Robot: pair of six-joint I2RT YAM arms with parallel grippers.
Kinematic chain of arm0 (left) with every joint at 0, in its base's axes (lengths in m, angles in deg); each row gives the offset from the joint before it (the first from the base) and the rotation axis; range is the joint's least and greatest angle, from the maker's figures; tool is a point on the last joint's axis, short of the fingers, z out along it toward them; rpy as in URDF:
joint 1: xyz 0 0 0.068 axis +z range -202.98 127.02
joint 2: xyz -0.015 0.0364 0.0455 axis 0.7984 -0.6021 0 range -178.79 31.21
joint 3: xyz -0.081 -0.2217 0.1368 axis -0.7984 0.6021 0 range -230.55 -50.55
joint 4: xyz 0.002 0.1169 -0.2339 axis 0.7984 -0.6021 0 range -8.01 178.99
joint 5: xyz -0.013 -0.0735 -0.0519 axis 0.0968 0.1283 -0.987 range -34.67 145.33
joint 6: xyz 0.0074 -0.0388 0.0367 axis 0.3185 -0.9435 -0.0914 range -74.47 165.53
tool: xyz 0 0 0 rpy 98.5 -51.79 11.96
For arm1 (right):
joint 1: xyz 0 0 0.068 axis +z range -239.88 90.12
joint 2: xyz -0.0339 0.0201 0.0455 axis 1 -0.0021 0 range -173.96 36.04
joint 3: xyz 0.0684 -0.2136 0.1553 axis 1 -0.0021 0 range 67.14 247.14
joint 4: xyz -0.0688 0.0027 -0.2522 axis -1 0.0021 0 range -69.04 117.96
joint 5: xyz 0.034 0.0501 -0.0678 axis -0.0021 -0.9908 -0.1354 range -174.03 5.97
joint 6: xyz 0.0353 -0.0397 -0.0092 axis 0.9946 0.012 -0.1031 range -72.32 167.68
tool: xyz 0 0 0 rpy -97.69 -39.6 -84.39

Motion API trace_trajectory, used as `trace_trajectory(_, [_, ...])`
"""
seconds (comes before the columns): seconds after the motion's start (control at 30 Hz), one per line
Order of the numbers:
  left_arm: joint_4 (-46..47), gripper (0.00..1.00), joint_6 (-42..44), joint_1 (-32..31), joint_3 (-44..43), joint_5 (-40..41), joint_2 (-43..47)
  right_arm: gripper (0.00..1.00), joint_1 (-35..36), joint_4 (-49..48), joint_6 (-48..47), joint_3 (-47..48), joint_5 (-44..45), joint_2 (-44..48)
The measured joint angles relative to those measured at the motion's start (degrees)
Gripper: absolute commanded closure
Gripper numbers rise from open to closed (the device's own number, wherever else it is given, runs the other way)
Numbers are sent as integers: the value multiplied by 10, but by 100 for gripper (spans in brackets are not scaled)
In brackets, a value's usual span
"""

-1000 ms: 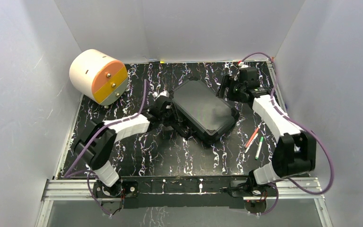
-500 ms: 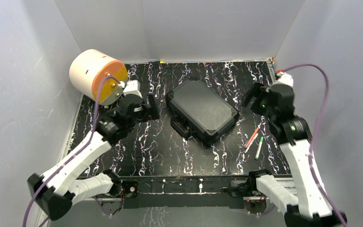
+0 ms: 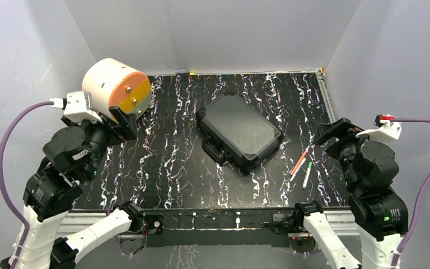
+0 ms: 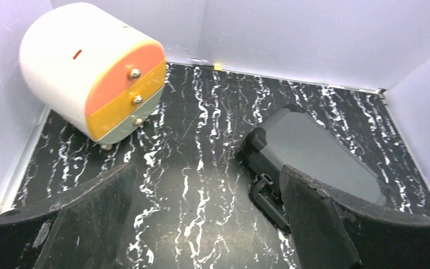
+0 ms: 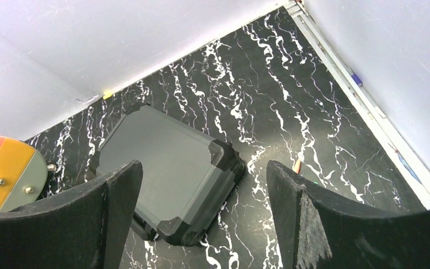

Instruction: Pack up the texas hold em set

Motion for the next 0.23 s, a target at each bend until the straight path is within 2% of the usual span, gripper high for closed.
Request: trace_trajectory(0.23, [-58, 2, 14, 0, -10, 26, 4, 11, 0, 17, 11, 2, 4, 6])
